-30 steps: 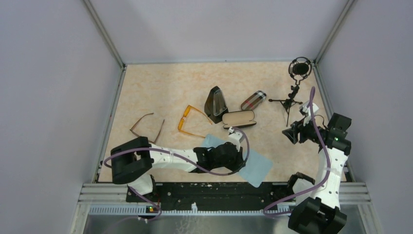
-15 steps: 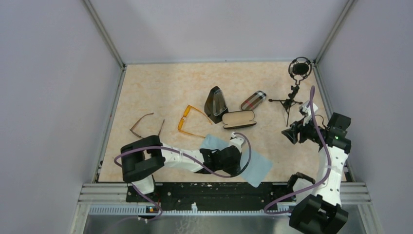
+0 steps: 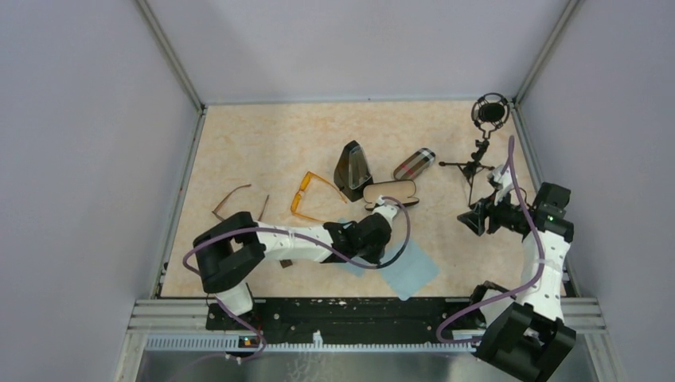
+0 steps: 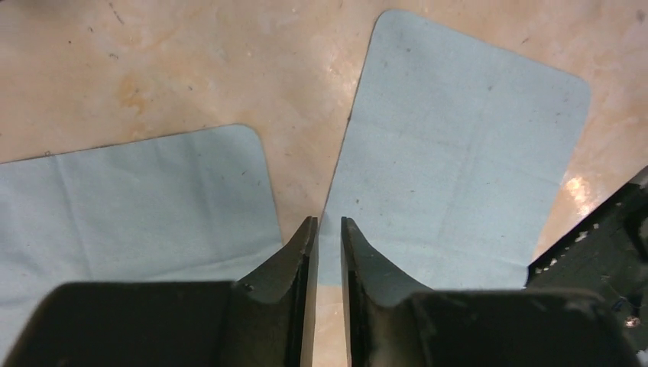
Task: Organize the sunglasses
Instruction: Fold the glasses cleaning cloth at the center of the board.
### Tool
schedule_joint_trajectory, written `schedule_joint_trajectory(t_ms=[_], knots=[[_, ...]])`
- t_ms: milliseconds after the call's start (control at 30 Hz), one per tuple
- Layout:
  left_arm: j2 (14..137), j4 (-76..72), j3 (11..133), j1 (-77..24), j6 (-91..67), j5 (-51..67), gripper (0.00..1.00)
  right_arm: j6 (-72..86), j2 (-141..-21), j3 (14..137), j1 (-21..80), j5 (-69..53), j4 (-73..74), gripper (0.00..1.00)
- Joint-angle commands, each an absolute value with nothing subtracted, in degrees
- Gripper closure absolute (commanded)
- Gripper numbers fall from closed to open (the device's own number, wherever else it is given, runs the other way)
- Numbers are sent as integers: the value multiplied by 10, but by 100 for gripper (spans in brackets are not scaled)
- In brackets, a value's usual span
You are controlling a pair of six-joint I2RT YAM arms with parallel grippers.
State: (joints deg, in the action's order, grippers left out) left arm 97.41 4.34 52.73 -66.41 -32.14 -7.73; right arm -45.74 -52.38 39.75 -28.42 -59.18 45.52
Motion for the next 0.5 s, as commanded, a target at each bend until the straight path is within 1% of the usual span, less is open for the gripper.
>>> schedule_joint_trajectory(t_ms=[0,33,100,233,333,467], knots=[[931,67,569,-666,-281,-75,72,-512,-543,417,-277,-627,456,46],[923,68,570,-666,-286,-74,68,-522,-553,421,-261,-622,460,46],[906,69,562,-667,-301,-77,63,-539,-579,433,-219,-599,471,48],[861,51,508,-667,-349,-96,58,-536,-635,445,-110,-567,472,52],[819,31,455,-667,-387,-120,55,-498,-665,437,-34,-522,422,52],[774,26,405,-667,-412,-141,50,-444,-712,425,53,-460,345,49]])
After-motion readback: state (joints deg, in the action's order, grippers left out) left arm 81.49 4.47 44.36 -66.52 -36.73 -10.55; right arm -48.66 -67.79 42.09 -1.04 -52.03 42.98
